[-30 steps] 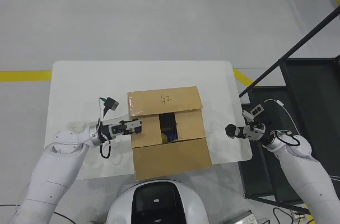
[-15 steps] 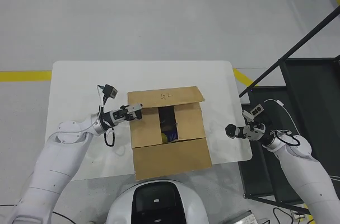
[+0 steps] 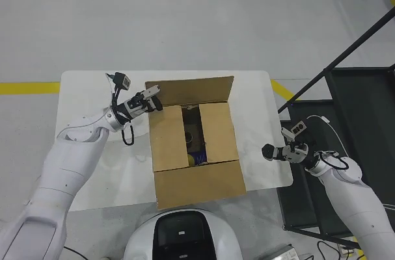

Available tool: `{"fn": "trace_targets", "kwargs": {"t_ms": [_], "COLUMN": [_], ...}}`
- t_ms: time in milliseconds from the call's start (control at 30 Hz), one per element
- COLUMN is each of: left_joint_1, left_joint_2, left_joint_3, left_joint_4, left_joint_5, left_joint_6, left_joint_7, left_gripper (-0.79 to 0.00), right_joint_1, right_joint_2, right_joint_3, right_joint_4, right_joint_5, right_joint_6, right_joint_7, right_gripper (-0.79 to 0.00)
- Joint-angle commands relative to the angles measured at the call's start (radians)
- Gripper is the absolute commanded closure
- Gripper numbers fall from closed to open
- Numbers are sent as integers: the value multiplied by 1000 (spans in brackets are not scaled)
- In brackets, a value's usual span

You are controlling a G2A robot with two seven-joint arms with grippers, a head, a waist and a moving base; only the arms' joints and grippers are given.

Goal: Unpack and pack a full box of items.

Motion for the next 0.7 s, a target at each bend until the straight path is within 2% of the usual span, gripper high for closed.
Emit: {"fn": "trace_targets", "kwargs": {"t_ms": [0,167,333,467,667], "left_joint_1": [-30,-103,-146,-174,-214], "left_joint_2": [-14,-52,-84,-102,-121], "left_joint_3": [16,71,96,103,129], "left_joint_4": [49,166,270,341,434], "left_joint_5": [-23,10,4,15,109], "left_joint_6": [-5,-15,-41,-65,-54], "left_joint_7": [-10,18,47,75,143], "left_gripper": [-785,-785,-785,-785,-785], "right_joint_1": [0,0,0,0,0], "right_joint_2": [0,0,0,0,0], "right_joint_3": [0,0,0,0,0], "right_joint_4": [0,0,0,0,0], "right_joint_5": [0,0,0,0,0], "right_joint_6": [0,0,0,0,0], "right_joint_7": [0,0,0,0,0], "right_gripper": [-785,-785,-785,-785,-785]}}
